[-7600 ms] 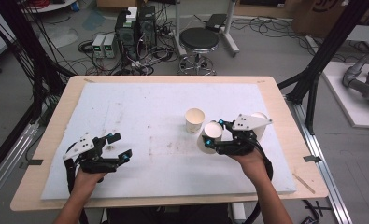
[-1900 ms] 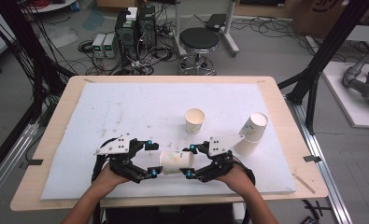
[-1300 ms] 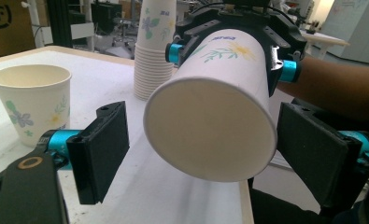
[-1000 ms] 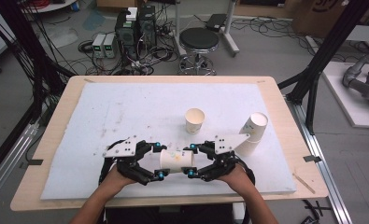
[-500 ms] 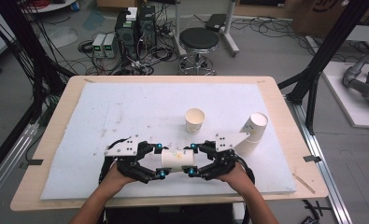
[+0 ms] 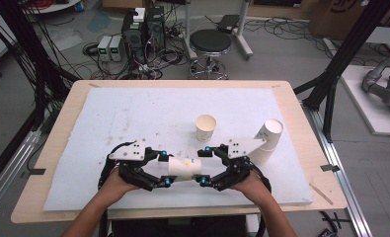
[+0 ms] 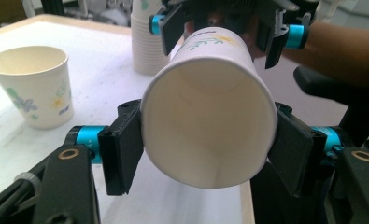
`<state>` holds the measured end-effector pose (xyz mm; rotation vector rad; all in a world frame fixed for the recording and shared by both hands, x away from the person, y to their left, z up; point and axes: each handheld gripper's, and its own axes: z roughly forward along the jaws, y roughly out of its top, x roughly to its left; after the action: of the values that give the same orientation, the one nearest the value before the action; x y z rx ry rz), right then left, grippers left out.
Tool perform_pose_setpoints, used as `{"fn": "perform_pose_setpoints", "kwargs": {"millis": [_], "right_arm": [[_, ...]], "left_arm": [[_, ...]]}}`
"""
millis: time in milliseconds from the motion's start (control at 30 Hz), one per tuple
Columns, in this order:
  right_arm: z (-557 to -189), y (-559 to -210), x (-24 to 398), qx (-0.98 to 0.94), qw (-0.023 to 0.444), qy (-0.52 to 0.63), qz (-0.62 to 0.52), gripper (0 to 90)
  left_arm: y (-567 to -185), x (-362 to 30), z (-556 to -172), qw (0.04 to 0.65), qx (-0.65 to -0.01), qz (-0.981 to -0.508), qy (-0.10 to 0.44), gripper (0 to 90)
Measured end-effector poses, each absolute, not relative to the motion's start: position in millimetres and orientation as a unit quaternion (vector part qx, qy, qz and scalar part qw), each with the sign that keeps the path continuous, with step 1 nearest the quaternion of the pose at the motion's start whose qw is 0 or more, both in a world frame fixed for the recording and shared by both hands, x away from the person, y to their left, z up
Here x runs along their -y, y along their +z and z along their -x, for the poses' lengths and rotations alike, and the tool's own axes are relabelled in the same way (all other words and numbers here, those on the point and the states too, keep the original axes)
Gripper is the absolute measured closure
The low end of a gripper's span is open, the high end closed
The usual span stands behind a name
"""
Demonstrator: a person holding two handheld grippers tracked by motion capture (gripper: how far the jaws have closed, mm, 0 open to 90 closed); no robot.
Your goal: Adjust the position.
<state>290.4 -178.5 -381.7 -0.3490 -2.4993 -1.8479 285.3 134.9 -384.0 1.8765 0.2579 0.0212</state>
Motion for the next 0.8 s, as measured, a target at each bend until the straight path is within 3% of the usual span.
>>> {"fn": "perform_pose_setpoints", "kwargs": {"millis": [467, 800], "right_arm": [[-290.7, -368.6, 159.2, 0.858, -0.049, -0.504, 0.09, 20.7], [-292.3, -365.6, 138.0, 0.892, -0.077, -0.441, 0.056, 20.8]], "left_arm": [[-360.1, -133.2, -288.6, 0.451, -0.107, -0.885, 0.039, 32.5], [-347.7, -125.3, -291.7, 0.392, -0.099, -0.914, 0.045, 32.5]]}}
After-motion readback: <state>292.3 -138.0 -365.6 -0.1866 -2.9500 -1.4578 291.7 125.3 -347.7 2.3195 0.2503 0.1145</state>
